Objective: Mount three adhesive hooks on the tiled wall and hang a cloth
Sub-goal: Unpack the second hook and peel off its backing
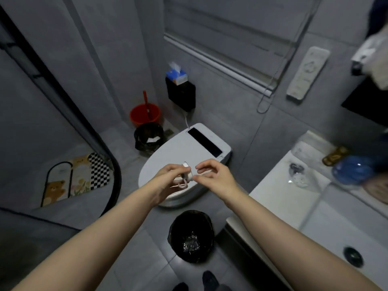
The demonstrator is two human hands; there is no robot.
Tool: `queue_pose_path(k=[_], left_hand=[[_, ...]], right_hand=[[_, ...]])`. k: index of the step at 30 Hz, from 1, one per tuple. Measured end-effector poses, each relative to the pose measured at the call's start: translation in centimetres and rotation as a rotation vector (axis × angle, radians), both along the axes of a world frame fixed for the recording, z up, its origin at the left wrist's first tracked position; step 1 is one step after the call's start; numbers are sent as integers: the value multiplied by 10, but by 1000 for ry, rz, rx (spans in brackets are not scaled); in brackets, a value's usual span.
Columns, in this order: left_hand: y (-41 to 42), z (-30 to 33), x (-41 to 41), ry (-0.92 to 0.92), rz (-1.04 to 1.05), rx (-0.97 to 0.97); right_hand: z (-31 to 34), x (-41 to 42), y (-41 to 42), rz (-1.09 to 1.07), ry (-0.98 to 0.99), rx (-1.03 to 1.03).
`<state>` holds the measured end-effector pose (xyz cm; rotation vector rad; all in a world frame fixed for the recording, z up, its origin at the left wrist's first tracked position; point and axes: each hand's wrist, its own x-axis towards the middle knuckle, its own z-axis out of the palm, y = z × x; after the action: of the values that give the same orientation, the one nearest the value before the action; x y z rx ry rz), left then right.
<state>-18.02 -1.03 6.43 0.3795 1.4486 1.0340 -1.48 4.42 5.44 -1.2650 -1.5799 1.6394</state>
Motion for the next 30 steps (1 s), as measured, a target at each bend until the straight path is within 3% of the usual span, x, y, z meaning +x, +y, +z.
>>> queue_pose_path(k=[6,12,16,19,27,30], left_hand=[[8,13,26,40,-263,67],[-3,19,58,98,-426,190],[-7,29,84,116,-531,279],[-6,39,107,28,-597,317],[-32,61,185,-86,-1030,589],[-55,76,221,-39,-1227,733]], right_hand=[[11,20,-35,-98,-69,308],[27,51,-75,-263,-282,549],[37,76,-96,-394,-370,591],[46,100,-116,-504,-410,608],[75,171,-200,-853,-430,605],[84,198,-240,-976,-460,594]])
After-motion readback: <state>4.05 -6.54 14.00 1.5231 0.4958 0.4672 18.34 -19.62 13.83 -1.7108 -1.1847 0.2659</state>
